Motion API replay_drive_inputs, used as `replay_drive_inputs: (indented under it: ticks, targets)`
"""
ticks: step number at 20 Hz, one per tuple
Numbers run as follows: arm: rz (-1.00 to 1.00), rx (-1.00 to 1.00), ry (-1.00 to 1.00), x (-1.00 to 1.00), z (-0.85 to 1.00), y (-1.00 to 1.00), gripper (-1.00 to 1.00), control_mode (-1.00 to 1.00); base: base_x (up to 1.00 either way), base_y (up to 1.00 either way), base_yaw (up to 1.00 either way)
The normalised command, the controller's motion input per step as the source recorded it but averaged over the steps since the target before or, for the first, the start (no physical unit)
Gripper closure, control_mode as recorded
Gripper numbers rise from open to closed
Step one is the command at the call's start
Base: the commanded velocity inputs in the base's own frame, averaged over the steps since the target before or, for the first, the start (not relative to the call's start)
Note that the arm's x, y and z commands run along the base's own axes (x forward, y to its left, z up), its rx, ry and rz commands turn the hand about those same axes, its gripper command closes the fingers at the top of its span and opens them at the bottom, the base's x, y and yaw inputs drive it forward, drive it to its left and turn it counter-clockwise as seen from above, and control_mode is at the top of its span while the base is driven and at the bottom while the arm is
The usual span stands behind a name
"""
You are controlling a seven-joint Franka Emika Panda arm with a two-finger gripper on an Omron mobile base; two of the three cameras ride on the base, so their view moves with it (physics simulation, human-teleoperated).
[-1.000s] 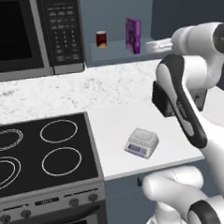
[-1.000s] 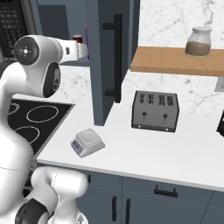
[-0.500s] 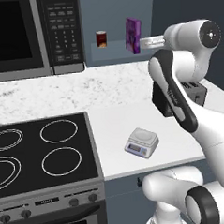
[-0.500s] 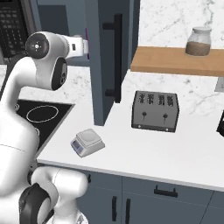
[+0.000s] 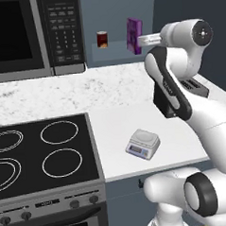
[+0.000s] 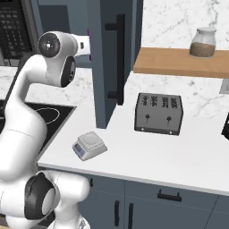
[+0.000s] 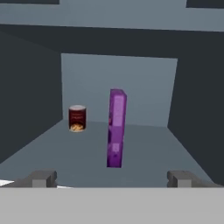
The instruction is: Pick the cereal and place it on the digital scale for weighing, and close the cabinet.
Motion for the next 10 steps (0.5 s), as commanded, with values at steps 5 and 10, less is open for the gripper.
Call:
replay_drive_inputs:
  ticks: [5, 10]
  targets:
    - [0.00, 0.00, 0.00, 0.41, 0.00, 0.00, -1.00, -1.00, 0.00, 0.00, 0.00]
    - [0.00, 0.00, 0.00, 0.31, 0.00, 0.00, -1.00, -1.00, 0.00, 0.00, 0.00]
